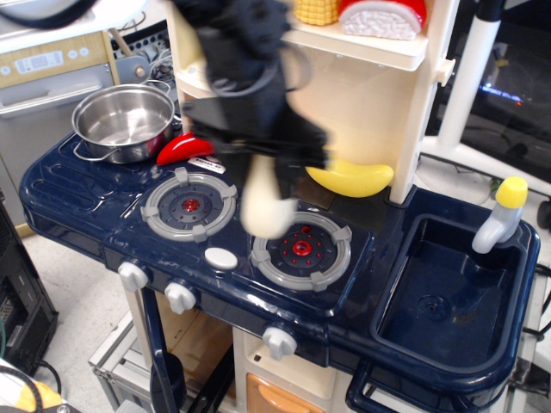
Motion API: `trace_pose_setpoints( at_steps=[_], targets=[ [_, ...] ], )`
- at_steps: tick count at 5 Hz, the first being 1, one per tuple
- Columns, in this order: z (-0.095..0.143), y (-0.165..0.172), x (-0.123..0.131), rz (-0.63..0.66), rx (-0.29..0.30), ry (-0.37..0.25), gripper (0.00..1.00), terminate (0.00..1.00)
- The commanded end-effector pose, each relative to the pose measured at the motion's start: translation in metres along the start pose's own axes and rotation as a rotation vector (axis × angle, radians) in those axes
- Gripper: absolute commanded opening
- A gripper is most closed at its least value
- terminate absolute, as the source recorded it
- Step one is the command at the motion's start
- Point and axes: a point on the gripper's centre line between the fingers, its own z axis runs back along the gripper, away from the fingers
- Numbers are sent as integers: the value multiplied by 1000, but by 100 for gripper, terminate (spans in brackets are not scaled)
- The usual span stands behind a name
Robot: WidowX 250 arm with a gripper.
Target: Put detergent in sink
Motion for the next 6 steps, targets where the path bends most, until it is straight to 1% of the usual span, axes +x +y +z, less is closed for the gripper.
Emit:
trace_pose_setpoints(
  at_steps=[1, 2, 3, 4, 5, 6],
  targets=[
    [5, -67, -1, 100, -127, -49, 0, 0],
    [-15, -97, -12, 87, -174, -130, 0, 0],
    [-31, -115, -10, 31, -208, -177, 0, 0],
    [-45, -116, -4, -24, -224, -247, 0, 0],
    [-46, -111, -2, -40, -246, -306, 100, 0],
    [-46, -111, -2, -40, -246, -306, 100, 0]
  ],
)
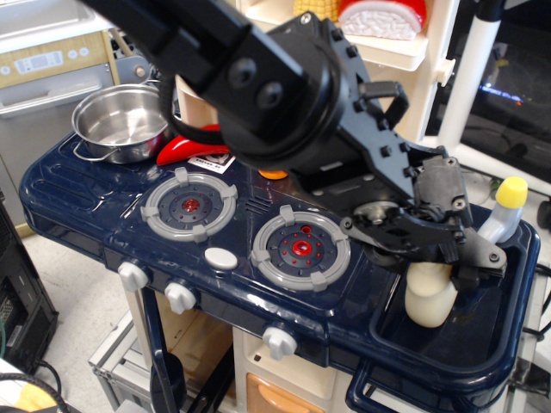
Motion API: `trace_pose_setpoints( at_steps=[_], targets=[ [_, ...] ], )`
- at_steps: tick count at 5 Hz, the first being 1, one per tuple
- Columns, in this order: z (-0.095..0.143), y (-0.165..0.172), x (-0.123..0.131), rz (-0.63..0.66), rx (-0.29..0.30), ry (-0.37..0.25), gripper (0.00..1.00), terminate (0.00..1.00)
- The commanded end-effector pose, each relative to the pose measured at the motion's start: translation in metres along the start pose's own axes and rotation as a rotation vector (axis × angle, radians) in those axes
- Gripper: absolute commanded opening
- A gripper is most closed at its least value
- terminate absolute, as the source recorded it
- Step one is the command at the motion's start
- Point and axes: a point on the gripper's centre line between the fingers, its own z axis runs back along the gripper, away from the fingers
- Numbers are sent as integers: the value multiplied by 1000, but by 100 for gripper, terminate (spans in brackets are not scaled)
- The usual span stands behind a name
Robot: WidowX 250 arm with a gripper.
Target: Put detergent in sink
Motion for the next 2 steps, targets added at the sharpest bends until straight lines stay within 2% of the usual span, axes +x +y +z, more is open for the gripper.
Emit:
trace_pose_setpoints(
  at_steps=[1, 2],
  targets=[
    [7, -3, 12, 18, -15, -31, 100, 0],
    [7, -3, 12, 18, -15, -31, 100, 100]
  ],
)
